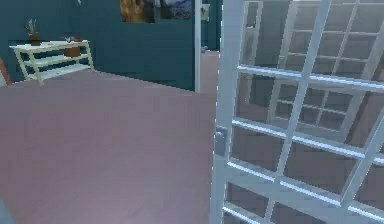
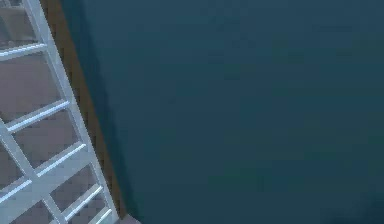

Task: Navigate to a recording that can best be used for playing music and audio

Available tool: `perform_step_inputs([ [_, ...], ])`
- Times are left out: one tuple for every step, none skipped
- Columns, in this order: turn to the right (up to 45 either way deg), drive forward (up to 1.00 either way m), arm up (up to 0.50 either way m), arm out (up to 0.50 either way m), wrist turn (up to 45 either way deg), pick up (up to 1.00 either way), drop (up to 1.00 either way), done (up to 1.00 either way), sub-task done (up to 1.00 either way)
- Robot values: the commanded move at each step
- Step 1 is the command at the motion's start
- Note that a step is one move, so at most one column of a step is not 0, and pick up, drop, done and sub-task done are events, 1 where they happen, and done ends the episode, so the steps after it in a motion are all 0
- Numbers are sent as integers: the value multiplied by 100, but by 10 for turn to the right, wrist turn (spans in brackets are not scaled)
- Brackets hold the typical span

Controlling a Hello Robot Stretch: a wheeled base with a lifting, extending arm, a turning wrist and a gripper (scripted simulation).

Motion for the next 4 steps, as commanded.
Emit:
perform_step_inputs([
  [-120,0,0,0,0,0,0,0,0],
  [0,80,0,0,0,0,0,0,0],
  [-330,0,0,0,0,0,0,0,0],
  [-30,0,0,0,0,0,0,0,0],
])
